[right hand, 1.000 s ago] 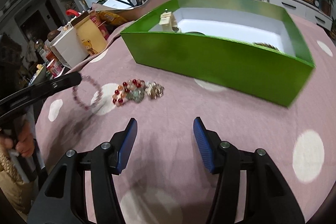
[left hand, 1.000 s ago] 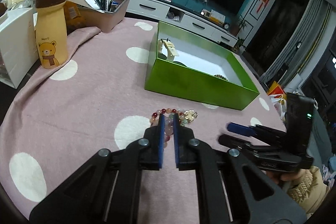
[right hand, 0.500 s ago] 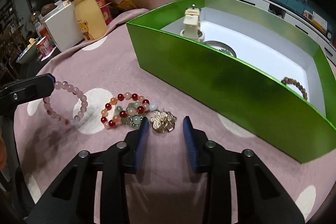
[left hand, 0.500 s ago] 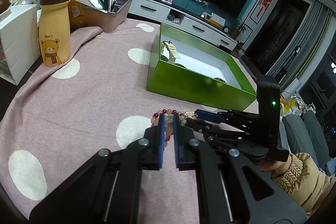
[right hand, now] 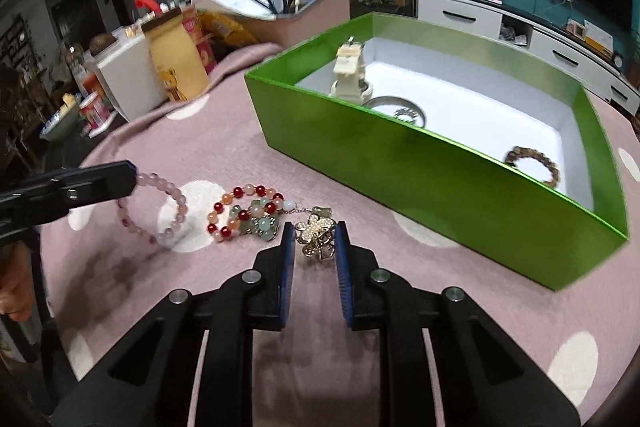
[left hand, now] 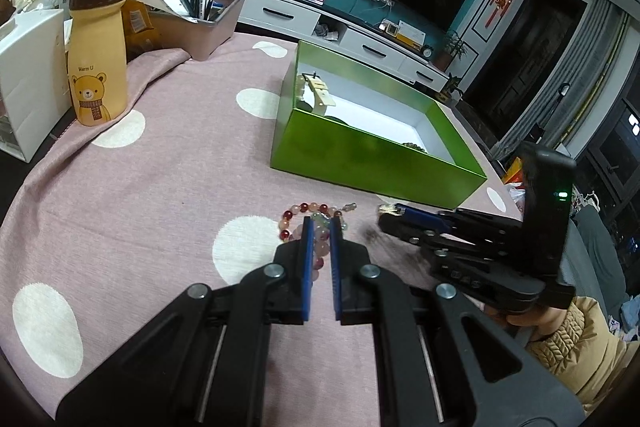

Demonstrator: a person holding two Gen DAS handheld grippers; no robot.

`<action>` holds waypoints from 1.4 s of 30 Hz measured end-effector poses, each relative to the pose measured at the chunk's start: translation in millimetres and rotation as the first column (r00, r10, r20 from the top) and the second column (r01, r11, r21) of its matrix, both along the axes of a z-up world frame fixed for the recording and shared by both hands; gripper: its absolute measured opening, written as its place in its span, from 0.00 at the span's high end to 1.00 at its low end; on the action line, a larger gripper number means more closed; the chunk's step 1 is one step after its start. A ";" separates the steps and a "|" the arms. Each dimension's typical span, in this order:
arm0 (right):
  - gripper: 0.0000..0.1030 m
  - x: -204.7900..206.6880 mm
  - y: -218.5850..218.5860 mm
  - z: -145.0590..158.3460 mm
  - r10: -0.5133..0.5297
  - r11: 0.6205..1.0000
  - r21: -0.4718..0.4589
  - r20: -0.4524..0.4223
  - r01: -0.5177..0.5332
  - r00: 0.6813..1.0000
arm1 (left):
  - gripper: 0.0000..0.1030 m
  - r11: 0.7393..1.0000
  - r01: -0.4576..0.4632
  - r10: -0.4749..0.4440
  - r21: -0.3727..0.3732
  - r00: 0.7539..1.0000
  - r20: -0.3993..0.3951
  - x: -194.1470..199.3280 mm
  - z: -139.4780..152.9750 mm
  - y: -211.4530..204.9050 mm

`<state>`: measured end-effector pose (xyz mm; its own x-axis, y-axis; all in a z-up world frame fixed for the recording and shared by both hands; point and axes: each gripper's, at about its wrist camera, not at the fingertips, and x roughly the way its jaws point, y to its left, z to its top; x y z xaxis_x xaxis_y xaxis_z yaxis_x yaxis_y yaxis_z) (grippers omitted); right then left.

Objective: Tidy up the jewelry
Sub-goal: 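Grasp the gold flower charm with the right tool while the left tool holds the pink bracelet, then carry the pink bracelet and gold charm over the green box, opening the right tool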

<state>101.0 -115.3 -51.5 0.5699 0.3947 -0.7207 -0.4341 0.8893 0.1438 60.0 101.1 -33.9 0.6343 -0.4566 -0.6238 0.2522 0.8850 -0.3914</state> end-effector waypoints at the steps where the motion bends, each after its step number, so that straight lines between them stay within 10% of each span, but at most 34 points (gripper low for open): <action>1: 0.81 -3.5 -3.2 2.6 -0.006 1.000 0.010 0.004 0.006 1.000 | 0.93 1.000 0.003 -0.003 0.001 1.000 0.001 -0.8 0.9 -1.5; 42: 0.81 -83.6 -111.7 64.8 -0.229 0.945 0.265 0.125 0.190 0.965 | 0.93 0.994 0.064 -0.071 0.087 0.994 0.079 -12.1 61.5 -61.7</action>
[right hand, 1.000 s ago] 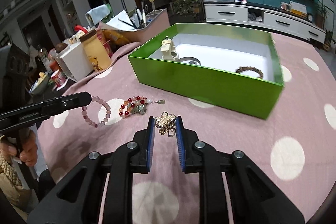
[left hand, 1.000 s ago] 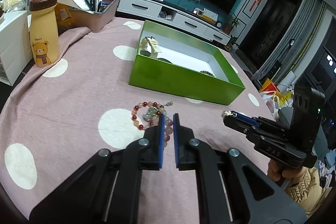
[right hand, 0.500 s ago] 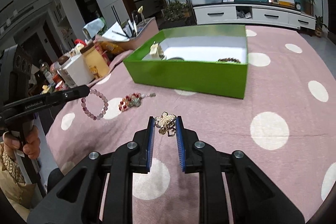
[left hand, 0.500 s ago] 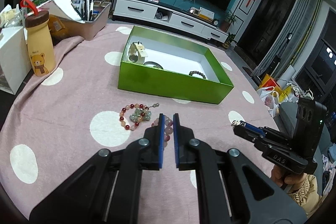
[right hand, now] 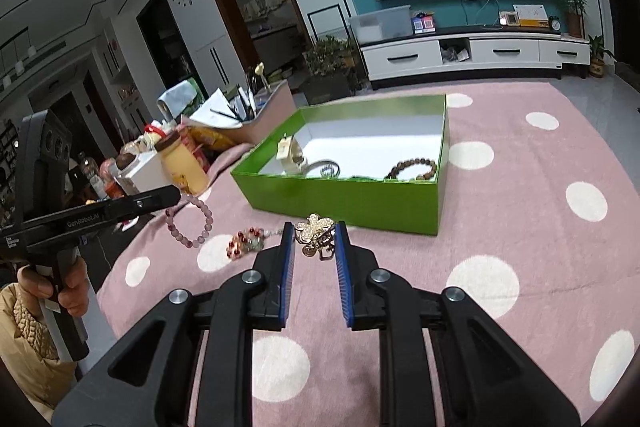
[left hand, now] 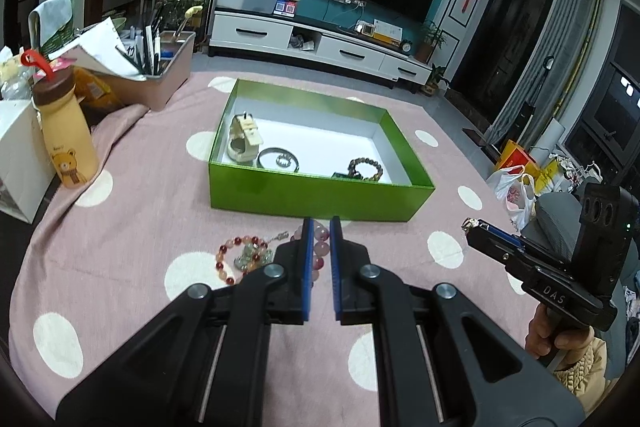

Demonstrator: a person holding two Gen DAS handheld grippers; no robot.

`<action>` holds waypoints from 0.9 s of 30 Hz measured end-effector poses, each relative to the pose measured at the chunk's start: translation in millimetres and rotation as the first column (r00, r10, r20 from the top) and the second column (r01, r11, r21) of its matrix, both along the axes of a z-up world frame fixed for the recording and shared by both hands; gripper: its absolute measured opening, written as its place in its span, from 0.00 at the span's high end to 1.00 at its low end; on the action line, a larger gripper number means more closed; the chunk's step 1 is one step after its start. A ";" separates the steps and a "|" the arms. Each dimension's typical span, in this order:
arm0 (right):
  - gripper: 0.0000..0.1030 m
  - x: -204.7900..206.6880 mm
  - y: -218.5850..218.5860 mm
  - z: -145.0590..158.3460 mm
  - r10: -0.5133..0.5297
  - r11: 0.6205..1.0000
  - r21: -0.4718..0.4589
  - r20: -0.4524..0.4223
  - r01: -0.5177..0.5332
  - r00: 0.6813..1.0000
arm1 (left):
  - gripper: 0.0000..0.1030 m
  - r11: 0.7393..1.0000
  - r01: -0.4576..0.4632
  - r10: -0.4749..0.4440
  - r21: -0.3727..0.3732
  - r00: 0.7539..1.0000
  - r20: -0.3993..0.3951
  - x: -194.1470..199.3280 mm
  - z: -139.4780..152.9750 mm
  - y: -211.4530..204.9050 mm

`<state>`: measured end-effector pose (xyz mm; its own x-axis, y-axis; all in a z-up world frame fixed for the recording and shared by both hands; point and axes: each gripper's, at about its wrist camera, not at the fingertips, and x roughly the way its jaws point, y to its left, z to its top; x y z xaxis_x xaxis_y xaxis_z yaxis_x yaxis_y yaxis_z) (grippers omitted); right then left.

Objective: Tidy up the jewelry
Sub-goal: 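Carry the pink bracelet and gold charm over the green box, opening the right tool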

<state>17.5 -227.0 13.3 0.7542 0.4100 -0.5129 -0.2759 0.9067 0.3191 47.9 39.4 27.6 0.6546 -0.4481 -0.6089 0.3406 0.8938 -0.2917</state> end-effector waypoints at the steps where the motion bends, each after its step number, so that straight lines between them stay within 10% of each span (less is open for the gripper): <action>1: 0.81 1.7 -0.4 2.2 -0.002 1.000 0.000 0.007 0.002 1.000 | 0.93 1.000 0.000 0.000 0.000 1.000 0.003 2.2 1.5 -1.1; 27: 0.81 62.4 0.6 26.0 -0.018 0.999 -0.031 0.079 0.020 0.997 | 0.93 1.000 -0.001 -0.001 0.026 0.998 0.065 84.1 28.5 -35.4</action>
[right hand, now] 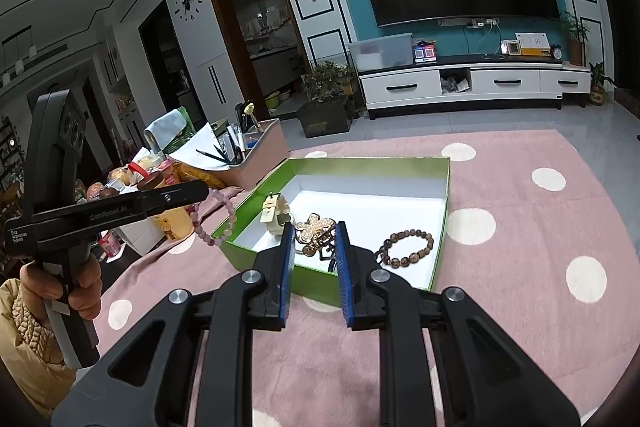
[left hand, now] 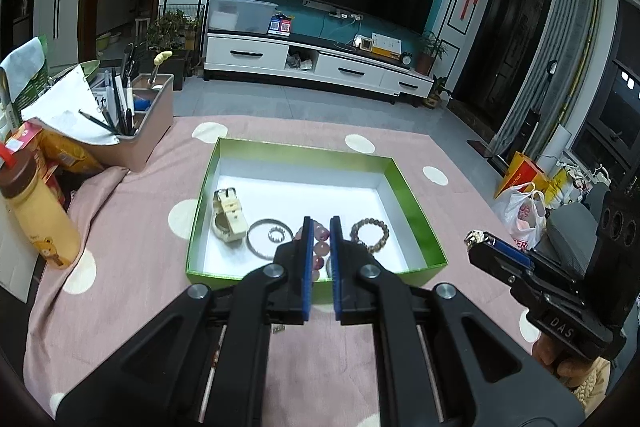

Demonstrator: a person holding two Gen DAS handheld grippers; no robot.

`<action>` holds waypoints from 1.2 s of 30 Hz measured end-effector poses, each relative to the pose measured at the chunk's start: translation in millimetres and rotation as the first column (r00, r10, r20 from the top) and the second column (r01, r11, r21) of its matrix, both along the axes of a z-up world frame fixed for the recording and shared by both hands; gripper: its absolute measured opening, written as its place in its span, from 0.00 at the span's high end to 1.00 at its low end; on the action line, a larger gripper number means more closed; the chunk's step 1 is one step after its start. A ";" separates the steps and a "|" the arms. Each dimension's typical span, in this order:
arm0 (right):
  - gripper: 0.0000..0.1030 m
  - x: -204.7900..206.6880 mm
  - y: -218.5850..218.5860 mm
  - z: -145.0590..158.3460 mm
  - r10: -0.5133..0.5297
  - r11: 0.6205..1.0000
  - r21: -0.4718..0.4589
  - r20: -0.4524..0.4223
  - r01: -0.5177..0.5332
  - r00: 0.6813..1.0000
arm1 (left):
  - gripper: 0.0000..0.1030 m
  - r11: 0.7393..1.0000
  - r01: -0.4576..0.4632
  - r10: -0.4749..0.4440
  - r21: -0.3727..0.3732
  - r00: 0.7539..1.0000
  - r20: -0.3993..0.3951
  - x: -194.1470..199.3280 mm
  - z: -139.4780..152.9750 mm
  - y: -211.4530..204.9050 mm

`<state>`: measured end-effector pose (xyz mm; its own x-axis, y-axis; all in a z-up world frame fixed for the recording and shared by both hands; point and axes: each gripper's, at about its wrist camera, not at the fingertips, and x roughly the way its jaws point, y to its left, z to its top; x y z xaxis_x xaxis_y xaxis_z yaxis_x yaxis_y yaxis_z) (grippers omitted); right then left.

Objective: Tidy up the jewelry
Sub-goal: 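Carry the pink bracelet and gold charm over the green box, opening the right tool, then open the left tool to drop the pink bead bracelet into the box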

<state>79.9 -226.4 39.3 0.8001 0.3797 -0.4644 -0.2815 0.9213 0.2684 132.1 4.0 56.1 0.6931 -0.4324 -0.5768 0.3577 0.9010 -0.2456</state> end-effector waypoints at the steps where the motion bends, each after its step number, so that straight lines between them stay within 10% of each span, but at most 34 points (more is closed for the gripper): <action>1: 0.81 3.4 0.8 -0.6 0.000 1.000 -0.004 -0.002 0.000 1.000 | 0.93 1.000 0.001 -0.001 0.002 1.000 0.000 4.0 -0.6 -2.0; 36: 0.80 105.6 15.7 -55.9 -0.038 0.994 -0.112 -0.237 0.011 0.971 | 0.91 0.991 -0.034 0.055 0.127 0.985 -0.162 97.9 -67.2 -37.2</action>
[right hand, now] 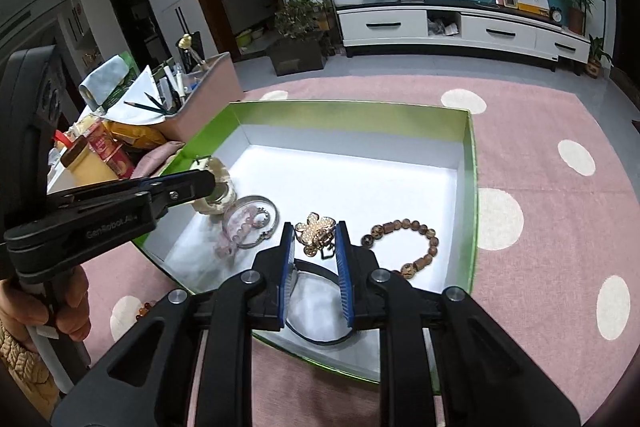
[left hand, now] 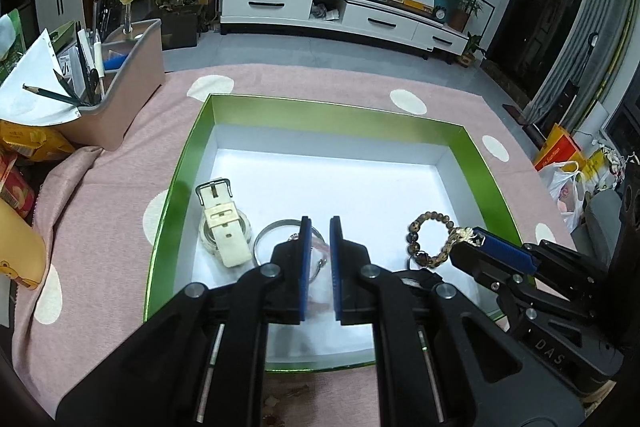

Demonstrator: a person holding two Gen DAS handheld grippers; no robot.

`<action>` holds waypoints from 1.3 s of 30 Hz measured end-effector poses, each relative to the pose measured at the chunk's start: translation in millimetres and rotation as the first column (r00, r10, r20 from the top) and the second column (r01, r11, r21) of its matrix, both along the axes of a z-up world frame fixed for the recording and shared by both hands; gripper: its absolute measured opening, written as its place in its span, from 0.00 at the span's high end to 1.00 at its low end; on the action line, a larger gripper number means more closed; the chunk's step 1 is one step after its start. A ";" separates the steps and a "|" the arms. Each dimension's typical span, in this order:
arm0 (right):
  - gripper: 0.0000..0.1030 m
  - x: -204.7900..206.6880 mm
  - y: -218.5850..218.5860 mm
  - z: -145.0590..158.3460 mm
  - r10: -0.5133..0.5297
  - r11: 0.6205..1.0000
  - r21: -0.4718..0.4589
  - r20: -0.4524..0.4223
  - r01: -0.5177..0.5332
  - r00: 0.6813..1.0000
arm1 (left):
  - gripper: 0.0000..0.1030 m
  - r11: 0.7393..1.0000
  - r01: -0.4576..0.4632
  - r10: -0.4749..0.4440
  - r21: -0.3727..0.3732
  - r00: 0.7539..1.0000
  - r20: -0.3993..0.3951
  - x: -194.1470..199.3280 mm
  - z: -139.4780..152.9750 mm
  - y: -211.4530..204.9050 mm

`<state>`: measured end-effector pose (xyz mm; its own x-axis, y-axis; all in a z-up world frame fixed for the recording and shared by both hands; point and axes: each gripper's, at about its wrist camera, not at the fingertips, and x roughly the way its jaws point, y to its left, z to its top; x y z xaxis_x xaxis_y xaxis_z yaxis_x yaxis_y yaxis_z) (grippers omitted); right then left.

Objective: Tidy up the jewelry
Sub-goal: 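Open the left tool to drop the pink bead bracelet into the box, then withdraw both tools toward the red bead bracelet with green charm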

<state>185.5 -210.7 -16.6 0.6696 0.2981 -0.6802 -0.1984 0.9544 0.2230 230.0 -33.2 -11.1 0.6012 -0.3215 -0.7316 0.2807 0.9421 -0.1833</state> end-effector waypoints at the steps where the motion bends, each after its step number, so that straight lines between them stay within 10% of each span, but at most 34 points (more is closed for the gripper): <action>1: 0.79 -0.9 -1.7 0.5 -0.005 1.000 0.004 0.001 0.005 1.000 | 0.89 1.000 -0.001 0.001 0.007 1.000 0.003 -0.9 0.6 0.1; 27: 0.23 -77.2 -23.0 42.0 -0.051 0.998 0.045 0.075 0.048 0.996 | 0.14 0.997 -0.015 0.006 0.076 0.993 0.122 -71.4 45.3 1.6; 39: 0.13 -136.0 -30.3 45.6 -0.041 0.992 0.125 0.069 0.032 0.997 | 0.10 0.994 -0.106 0.109 -0.036 0.990 0.088 -122.5 51.5 77.0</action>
